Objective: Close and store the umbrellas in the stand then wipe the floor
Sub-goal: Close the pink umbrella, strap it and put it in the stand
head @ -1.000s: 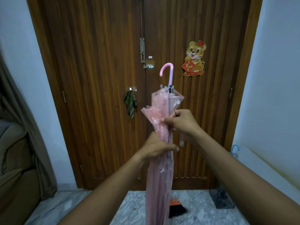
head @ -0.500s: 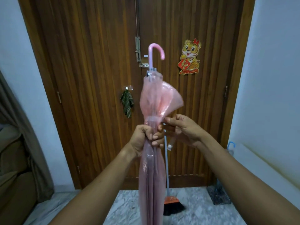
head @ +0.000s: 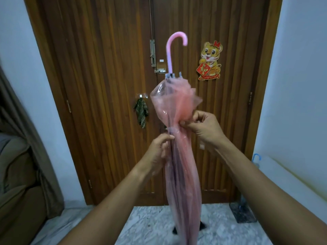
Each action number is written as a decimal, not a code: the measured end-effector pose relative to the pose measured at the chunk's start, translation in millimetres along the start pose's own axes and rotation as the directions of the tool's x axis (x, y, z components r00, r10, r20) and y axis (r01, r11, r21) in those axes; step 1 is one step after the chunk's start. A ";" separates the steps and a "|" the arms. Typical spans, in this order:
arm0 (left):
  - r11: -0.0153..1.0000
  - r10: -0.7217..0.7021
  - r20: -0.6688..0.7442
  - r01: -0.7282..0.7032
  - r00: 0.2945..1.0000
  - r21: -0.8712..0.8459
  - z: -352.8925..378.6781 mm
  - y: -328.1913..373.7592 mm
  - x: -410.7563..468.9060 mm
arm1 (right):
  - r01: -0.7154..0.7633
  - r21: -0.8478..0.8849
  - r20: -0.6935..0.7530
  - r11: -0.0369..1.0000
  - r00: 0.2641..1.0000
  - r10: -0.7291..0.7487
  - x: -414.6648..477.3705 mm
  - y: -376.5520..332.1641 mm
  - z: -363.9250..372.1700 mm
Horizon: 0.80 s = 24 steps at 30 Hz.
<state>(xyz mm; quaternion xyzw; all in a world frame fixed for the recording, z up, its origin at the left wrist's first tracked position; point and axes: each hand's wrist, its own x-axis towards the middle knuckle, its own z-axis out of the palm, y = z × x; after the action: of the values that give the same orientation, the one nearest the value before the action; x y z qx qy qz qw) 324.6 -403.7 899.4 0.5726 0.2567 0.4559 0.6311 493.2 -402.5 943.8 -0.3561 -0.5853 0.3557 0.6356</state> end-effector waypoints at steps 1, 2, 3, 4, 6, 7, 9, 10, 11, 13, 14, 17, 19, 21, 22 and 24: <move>0.998 0.047 -0.030 -0.046 0.998 0.048 0.3 -8.7 1.0 | 0.017 -0.066 -0.039 0.998 0.999 -0.020 1.0 7.0 2.1; 0.991 0.085 -0.056 -0.079 0.995 0.106 2.4 -18.8 3.1 | 0.016 -0.115 -0.069 0.993 0.997 -0.024 0.4 13.1 5.7; 0.981 0.112 -0.084 -0.097 0.990 0.166 8.0 -25.4 3.7 | 0.010 -0.149 -0.092 0.989 0.995 -0.024 -0.9 17.6 10.6; 0.971 0.132 -0.134 -0.101 0.982 0.216 13.9 -29.6 4.3 | 0.007 -0.191 -0.101 0.981 0.994 -0.027 -2.6 20.5 14.8; 0.960 0.153 -0.245 -0.085 0.957 0.266 23.5 -34.4 5.6 | 0.000 -0.295 -0.099 0.956 0.995 -0.030 -5.7 21.7 20.4; 0.961 0.147 -0.285 -0.068 0.947 0.267 25.0 -35.9 6.8 | -0.010 -0.323 -0.084 0.946 0.996 -0.018 -7.0 19.2 21.8; 0.963 0.112 -0.331 -0.020 0.937 0.270 28.9 -31.2 4.2 | -0.043 -0.328 -0.003 0.944 0.999 0.045 -8.1 13.8 18.3; 0.965 0.081 -0.340 0.012 0.937 0.263 26.7 -29.4 4.2 | -0.061 -0.311 0.047 0.949 0.996 0.079 -7.7 11.6 13.8; 0.968 0.047 -0.340 0.041 0.939 0.246 24.0 -26.6 4.3 | -0.086 -0.289 0.087 0.953 0.990 0.115 -7.0 10.3 8.2; 0.979 0.011 -0.302 0.051 0.953 0.198 18.4 -19.6 2.8 | -0.124 -0.264 0.129 0.957 0.978 0.162 -6.5 10.8 -4.4; 0.986 0.016 -0.255 0.027 0.967 0.166 15.4 -16.5 2.5 | -0.126 -0.275 0.135 0.953 0.976 0.169 -6.1 11.8 -10.7; 1.000 0.008 -0.128 -0.007 0.992 0.006 7.8 -12.9 3.2 | -0.174 -0.271 0.164 0.947 0.961 0.223 -9.2 16.2 -23.1; 0.988 -0.070 0.034 0.074 0.997 -0.135 7.2 -12.9 3.3 | -0.253 -0.141 0.274 0.957 0.919 0.284 -11.5 19.0 -25.7; 0.964 -0.134 0.245 0.184 0.960 -0.191 6.3 -9.8 2.9 | -0.353 0.088 0.438 0.931 0.854 0.282 -13.2 23.0 -25.9; 0.959 -0.135 0.346 0.211 0.929 -0.191 4.0 -8.1 4.4 | -0.405 0.201 0.513 0.892 0.819 0.257 -14.4 24.4 -23.8; 0.957 -0.110 0.487 0.225 0.867 -0.185 0.3 -4.0 8.0 | -0.462 0.314 0.584 0.830 0.783 0.215 -15.2 25.8 -19.1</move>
<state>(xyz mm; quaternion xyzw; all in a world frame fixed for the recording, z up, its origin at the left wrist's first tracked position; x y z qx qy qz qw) 329.7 -396.6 897.2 0.5626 0.0886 0.2732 0.7752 510.4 -403.7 912.8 -0.1936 -0.5638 0.6730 0.4379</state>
